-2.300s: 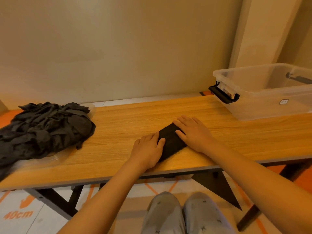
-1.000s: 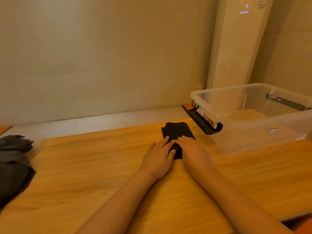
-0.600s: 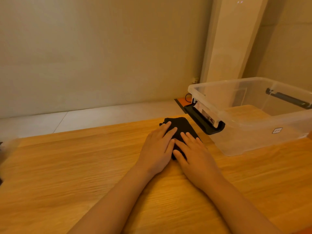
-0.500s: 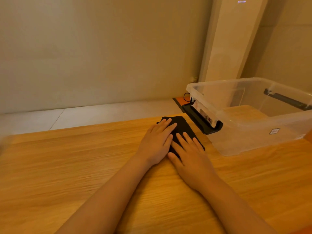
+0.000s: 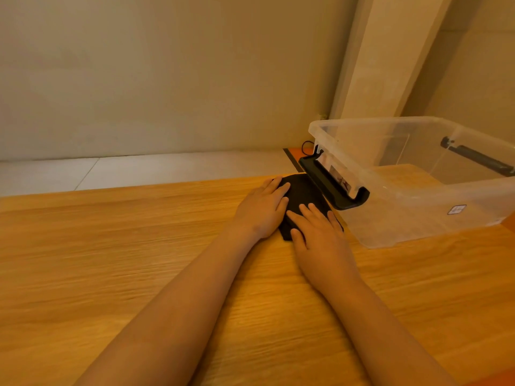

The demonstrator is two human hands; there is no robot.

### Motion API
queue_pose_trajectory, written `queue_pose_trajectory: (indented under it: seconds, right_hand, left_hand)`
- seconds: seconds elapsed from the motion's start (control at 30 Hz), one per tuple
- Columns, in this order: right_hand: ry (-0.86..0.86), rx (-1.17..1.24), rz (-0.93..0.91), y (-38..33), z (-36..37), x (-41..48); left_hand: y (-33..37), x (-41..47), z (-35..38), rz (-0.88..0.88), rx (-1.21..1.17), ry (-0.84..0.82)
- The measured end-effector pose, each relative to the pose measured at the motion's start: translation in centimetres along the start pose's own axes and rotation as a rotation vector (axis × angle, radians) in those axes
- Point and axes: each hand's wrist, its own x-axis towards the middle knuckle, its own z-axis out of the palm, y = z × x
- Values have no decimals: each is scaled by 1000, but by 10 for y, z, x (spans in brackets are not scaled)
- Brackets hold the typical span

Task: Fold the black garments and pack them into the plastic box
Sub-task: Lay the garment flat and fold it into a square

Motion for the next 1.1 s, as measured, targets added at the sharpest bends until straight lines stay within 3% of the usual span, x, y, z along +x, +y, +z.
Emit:
queue_pose_trajectory:
  seconds: [0.3, 0.57, 0.83, 1.1]
  right_hand:
    - [-70, -52, 18, -3, 1, 3]
    - [-21, -56, 61, 1, 0, 3]
    - [-44, 37, -14, -1, 1, 3]
    - [-8, 55, -13, -1, 4, 1]
  left_hand:
    - [-1, -10, 2, -47, -33, 150]
    - [-1, -13, -2, -70, -62, 74]
    - [-8, -2, -1, 23, -13, -85]
    - [-8, -5, -1, 17, -36, -25]
